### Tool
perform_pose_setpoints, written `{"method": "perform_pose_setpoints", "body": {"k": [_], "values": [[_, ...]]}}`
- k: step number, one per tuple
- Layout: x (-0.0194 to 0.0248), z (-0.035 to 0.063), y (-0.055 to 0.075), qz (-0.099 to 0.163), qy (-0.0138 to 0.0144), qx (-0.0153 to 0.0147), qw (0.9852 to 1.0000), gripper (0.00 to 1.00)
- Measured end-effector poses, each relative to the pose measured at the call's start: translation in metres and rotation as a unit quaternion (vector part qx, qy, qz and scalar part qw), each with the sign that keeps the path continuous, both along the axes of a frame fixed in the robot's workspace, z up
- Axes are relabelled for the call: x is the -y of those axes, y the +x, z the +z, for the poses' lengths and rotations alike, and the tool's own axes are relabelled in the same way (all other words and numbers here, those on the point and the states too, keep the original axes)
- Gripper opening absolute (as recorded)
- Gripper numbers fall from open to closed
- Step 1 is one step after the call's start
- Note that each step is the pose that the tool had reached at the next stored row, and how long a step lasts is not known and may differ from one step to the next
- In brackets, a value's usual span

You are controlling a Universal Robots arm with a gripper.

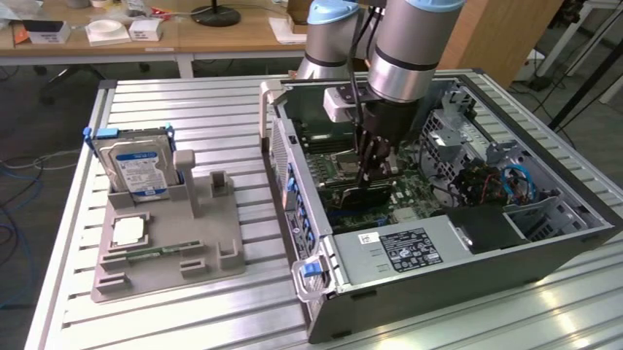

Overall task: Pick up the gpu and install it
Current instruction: 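Press down on the gpu until it lock into place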

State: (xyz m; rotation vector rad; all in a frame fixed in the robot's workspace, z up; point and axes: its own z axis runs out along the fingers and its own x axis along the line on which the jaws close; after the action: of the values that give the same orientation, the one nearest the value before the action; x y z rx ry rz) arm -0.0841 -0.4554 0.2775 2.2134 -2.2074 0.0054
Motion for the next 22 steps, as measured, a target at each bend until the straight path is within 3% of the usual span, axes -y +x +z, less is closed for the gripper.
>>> {"method": "perform_pose_setpoints", "body": {"k": [7,22], "values": [[-0.0013,-0.0117,0.0,0.0,-0.0003,0.0007,1.0,0.11],[-0.0011,-0.014,0.0,0.0,-0.0002,0.0008,1.0,0.11]]}}
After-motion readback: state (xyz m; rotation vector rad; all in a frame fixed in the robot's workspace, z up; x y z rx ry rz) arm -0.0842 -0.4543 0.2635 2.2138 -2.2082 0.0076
